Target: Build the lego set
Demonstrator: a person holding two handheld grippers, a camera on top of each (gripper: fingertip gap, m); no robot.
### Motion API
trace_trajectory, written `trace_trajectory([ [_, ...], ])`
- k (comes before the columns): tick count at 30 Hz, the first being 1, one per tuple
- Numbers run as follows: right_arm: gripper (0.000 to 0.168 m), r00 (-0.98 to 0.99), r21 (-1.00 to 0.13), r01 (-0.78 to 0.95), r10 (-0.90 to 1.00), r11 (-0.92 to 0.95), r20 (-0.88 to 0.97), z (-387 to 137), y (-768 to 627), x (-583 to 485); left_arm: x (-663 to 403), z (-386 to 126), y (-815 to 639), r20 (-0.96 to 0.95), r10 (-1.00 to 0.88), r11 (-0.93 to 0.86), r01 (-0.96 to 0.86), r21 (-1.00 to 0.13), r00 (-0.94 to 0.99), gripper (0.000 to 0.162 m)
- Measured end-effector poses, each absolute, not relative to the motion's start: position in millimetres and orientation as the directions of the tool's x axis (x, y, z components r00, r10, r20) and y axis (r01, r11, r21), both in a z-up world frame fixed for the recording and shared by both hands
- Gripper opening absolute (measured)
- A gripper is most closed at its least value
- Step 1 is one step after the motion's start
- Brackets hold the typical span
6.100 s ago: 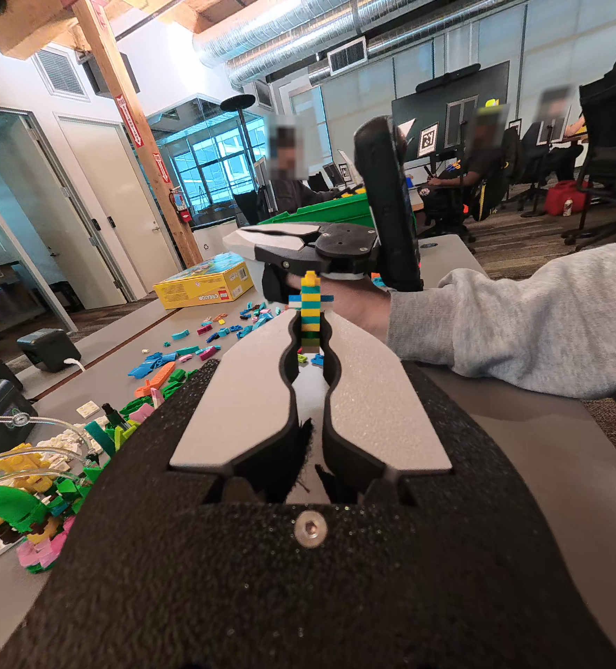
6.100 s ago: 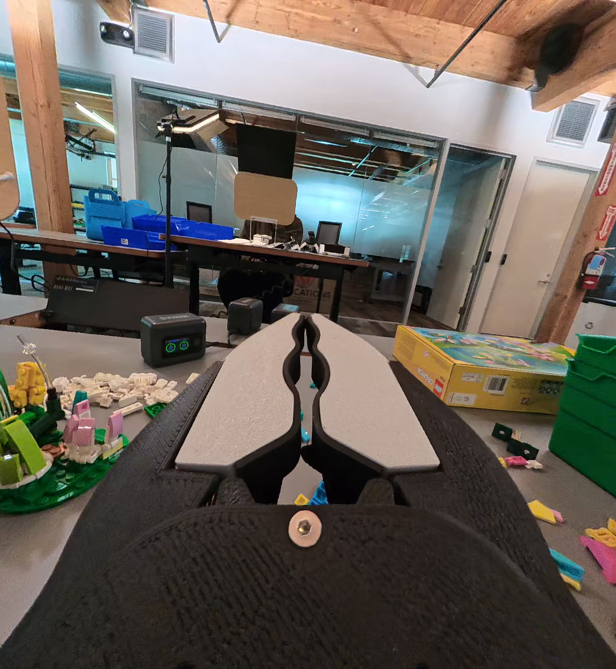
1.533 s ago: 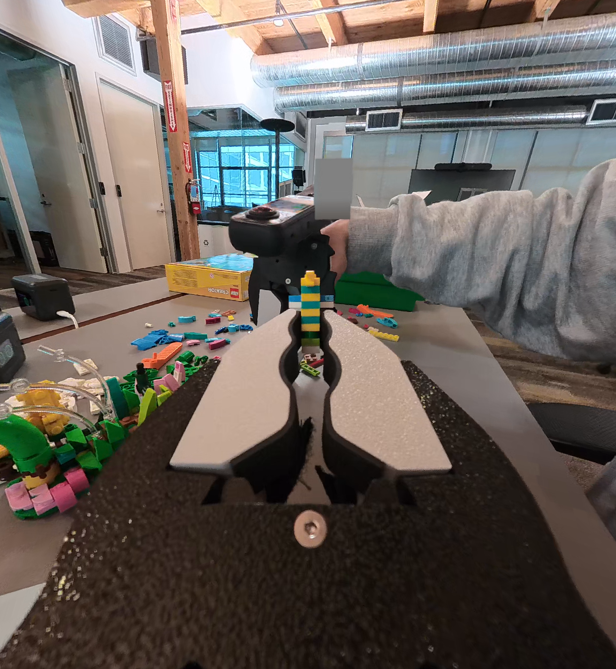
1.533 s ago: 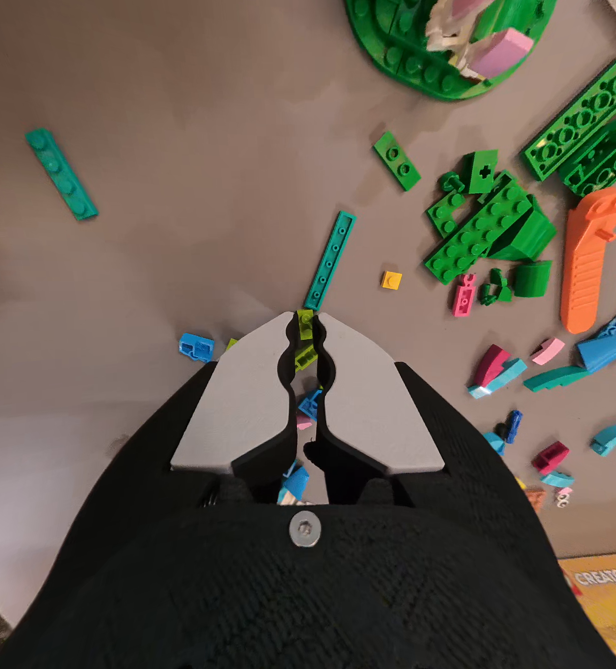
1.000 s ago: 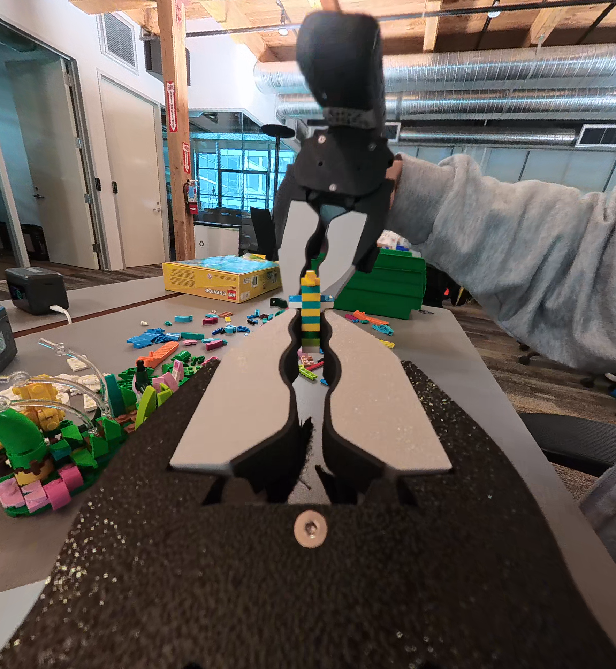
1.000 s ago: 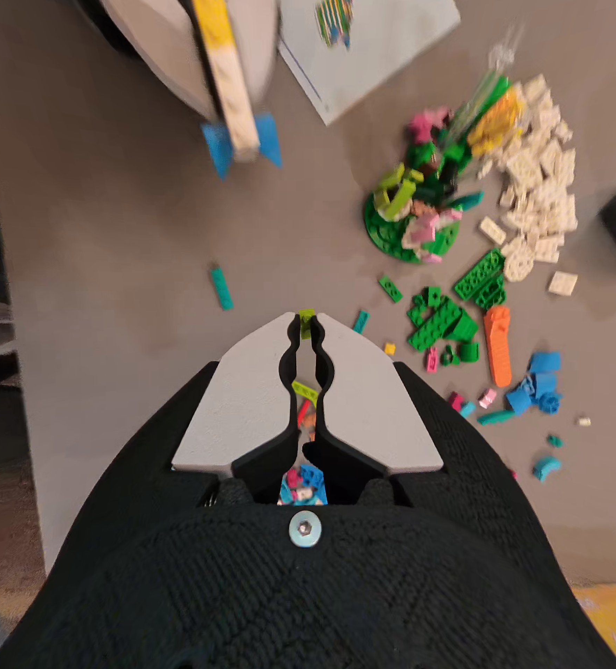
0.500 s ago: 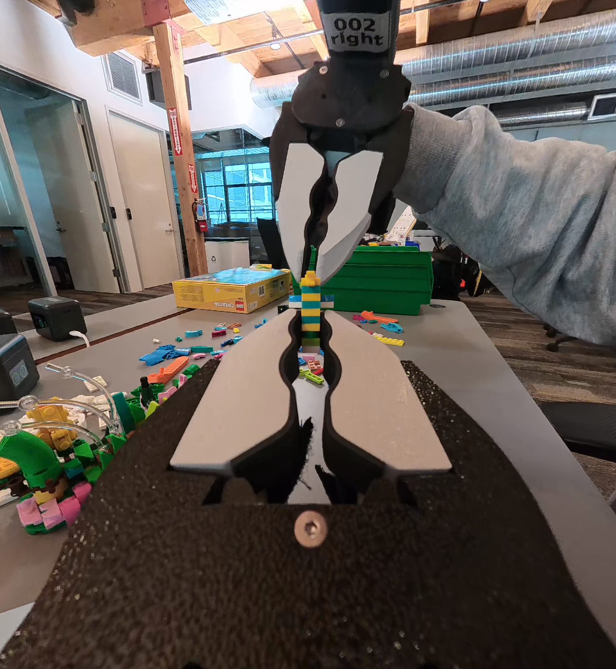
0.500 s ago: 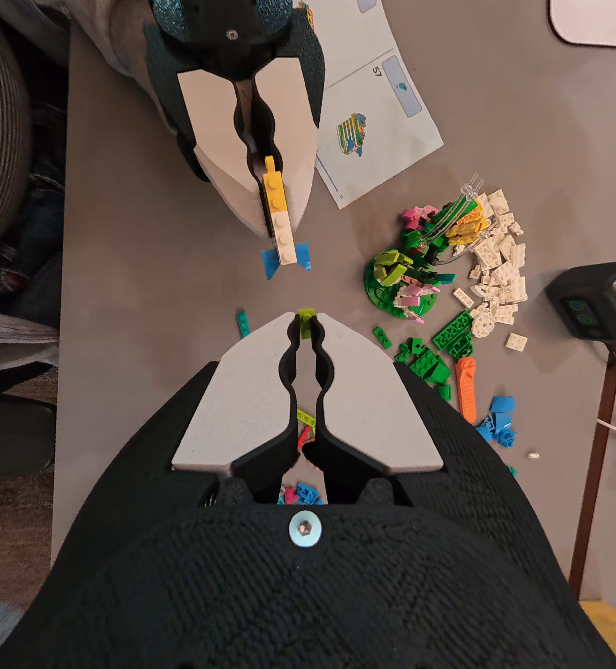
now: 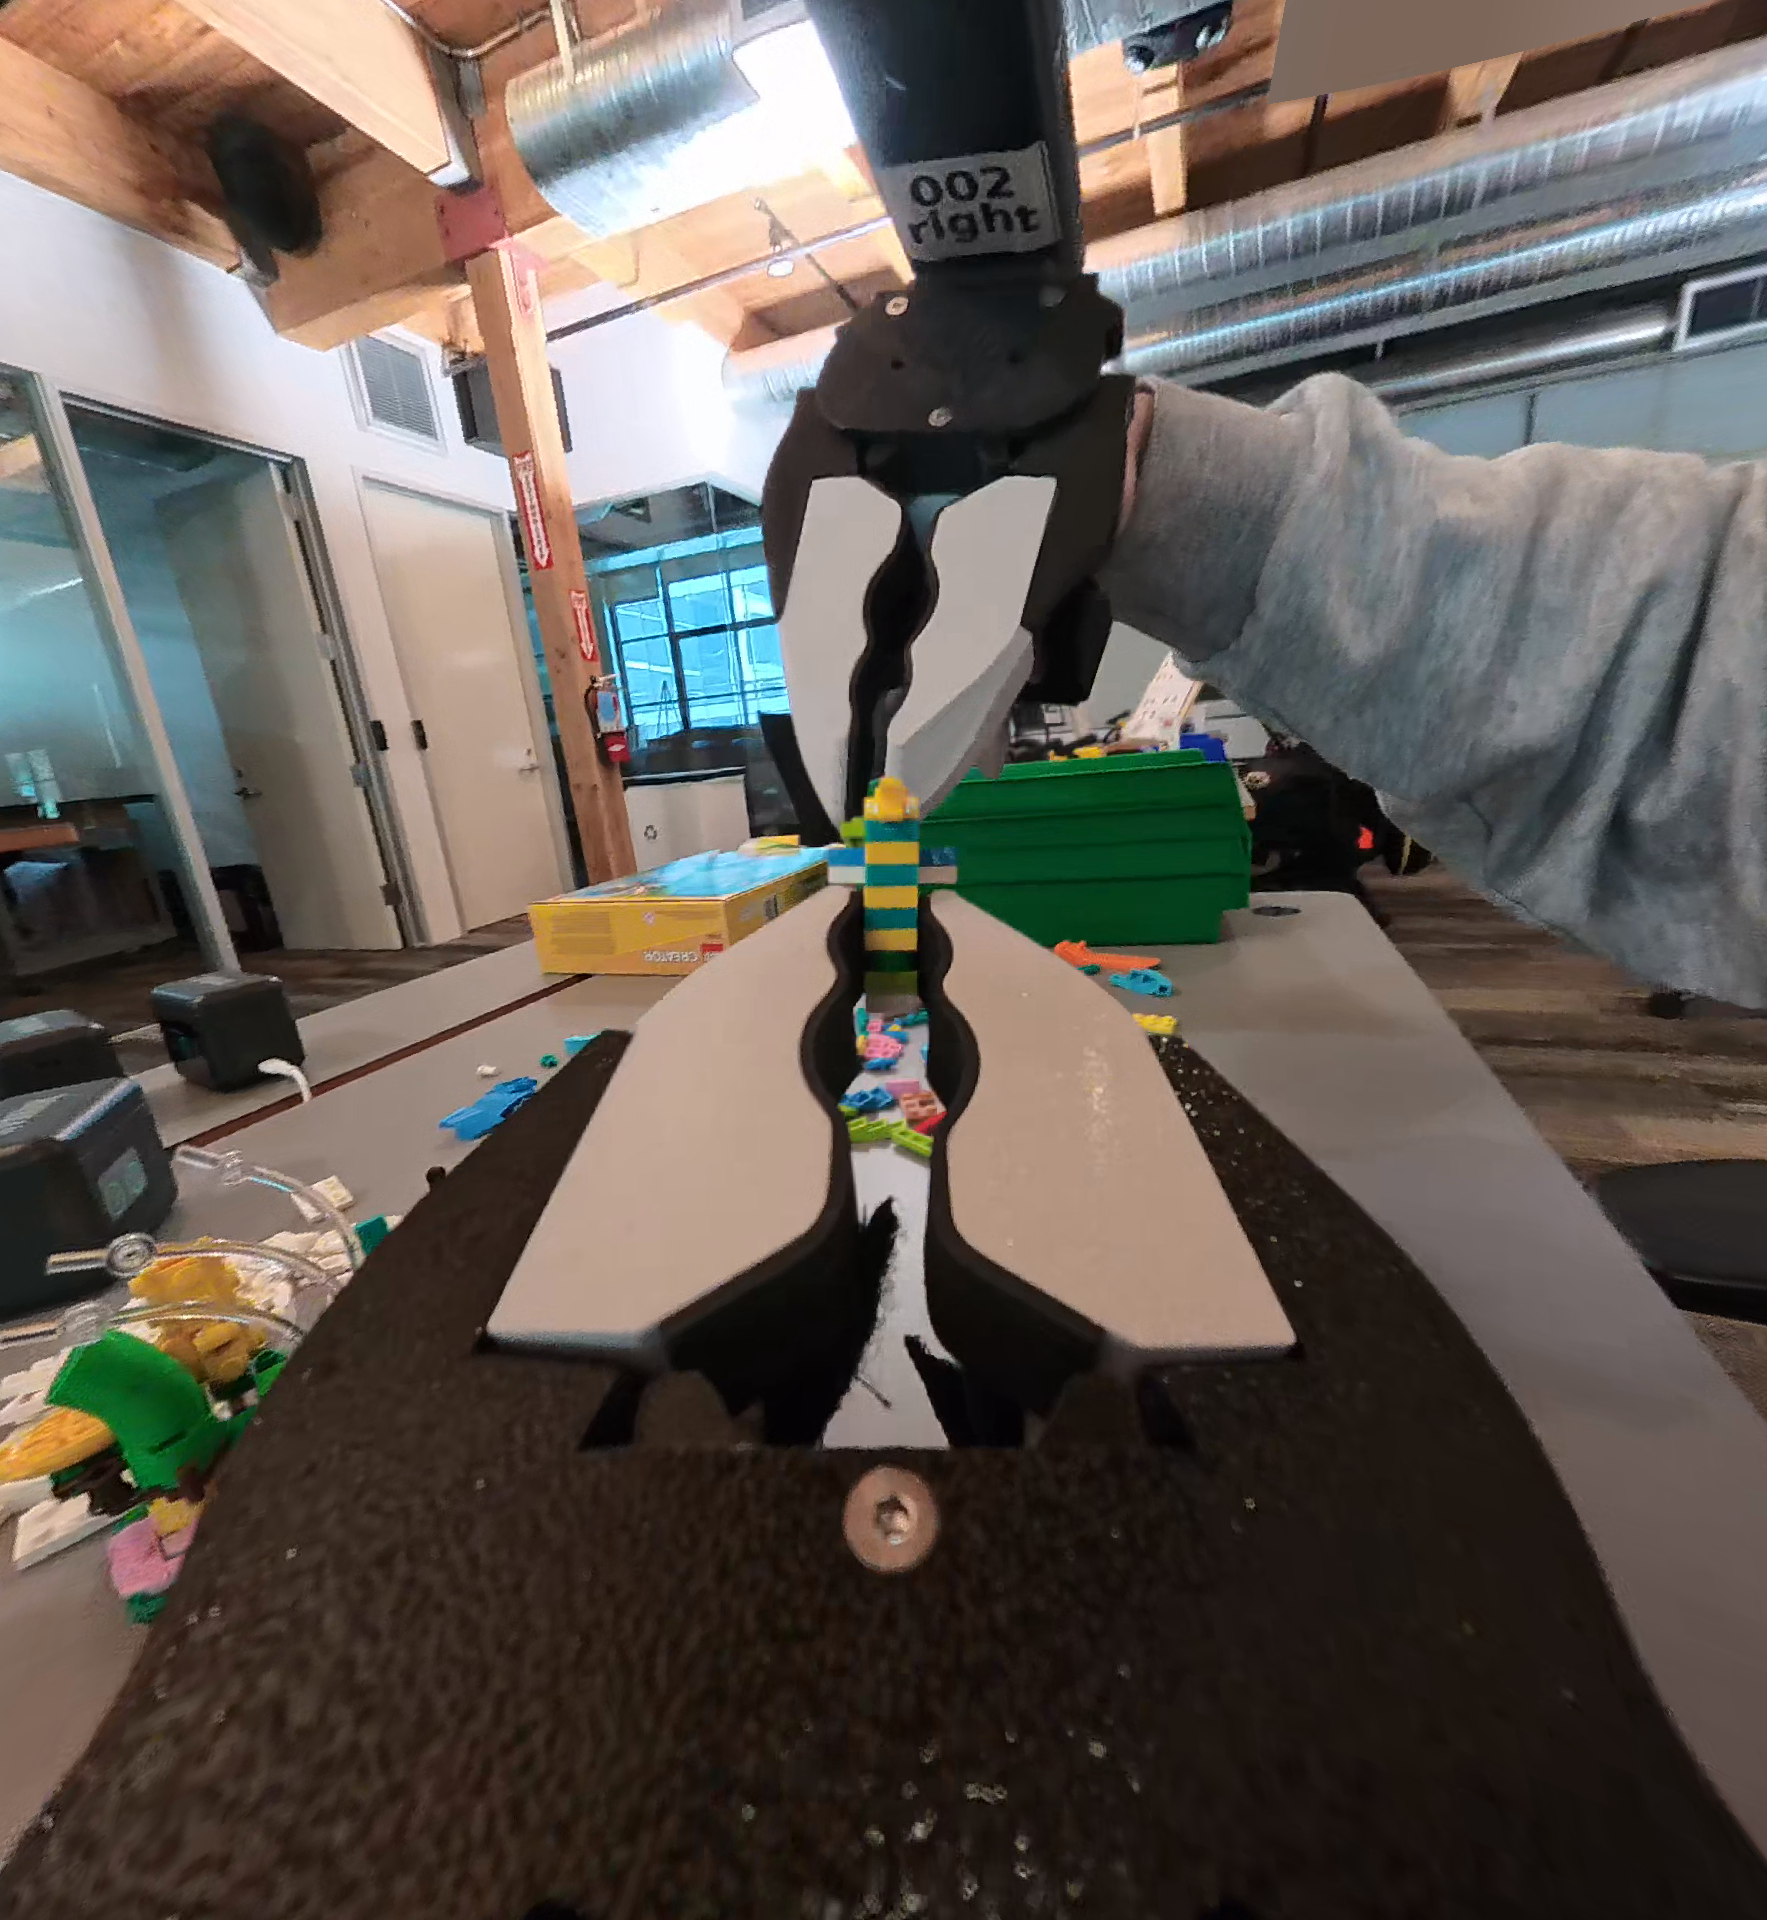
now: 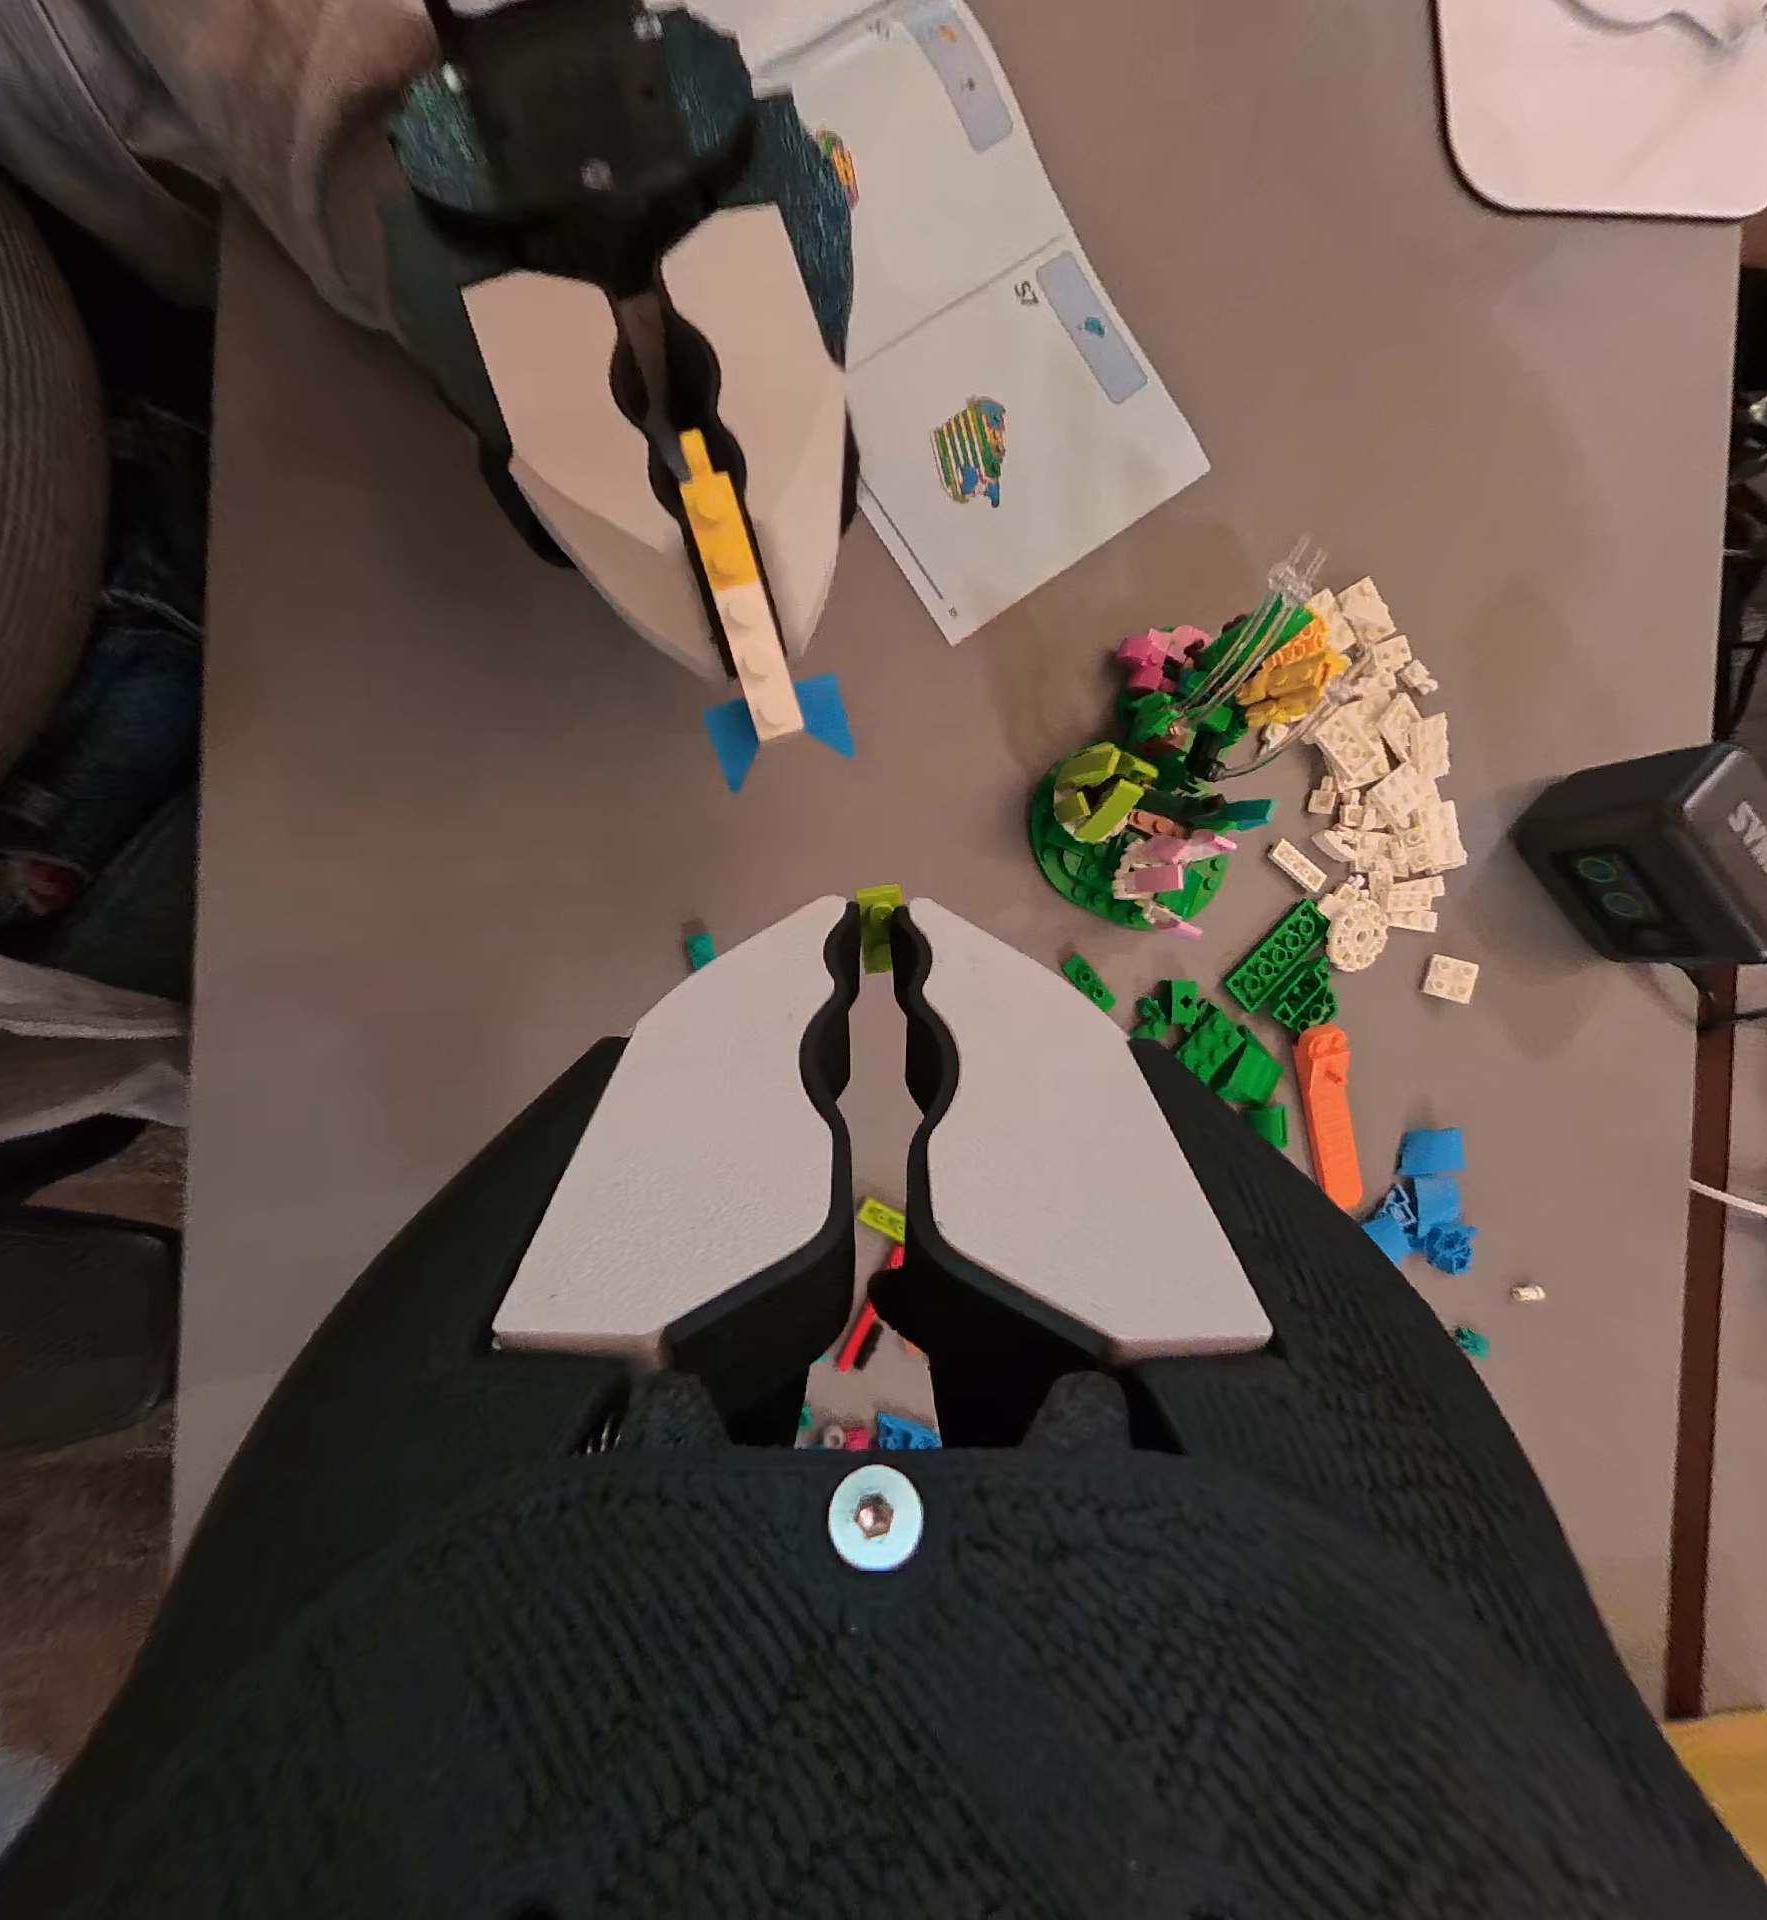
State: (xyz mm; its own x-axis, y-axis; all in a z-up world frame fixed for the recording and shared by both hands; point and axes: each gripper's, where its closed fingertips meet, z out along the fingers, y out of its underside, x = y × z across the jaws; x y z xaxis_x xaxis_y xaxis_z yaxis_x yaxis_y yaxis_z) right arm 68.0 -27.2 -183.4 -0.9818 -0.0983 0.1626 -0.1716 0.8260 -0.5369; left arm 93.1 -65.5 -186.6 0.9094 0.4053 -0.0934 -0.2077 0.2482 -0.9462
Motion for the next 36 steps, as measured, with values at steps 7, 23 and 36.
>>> trace_trajectory([
  [7, 0.005, -0.985, -0.544, -0.172, -0.152, 0.822, 0.081, -164.5, -47.4, 86.6, 93.1, -184.4, -67.4, -0.089, 0.402, 0.266, -0.209, -0.941, 0.911, 0.008],
  [23, 0.005, -0.973, -0.467, -0.232, -0.201, 0.853, 0.116, -168.0, -67.0, 93.1, 93.1, -186.5, -65.4, -0.081, 0.396, 0.254, -0.194, -0.948, 0.915, 0.008],
  [36, 0.005, -0.961, -0.451, -0.276, -0.225, 0.849, 0.163, -168.4, -72.4, 93.6, 94.8, -185.0, -65.5, -0.086, 0.391, 0.262, -0.200, -0.944, 0.916, 0.008],
])
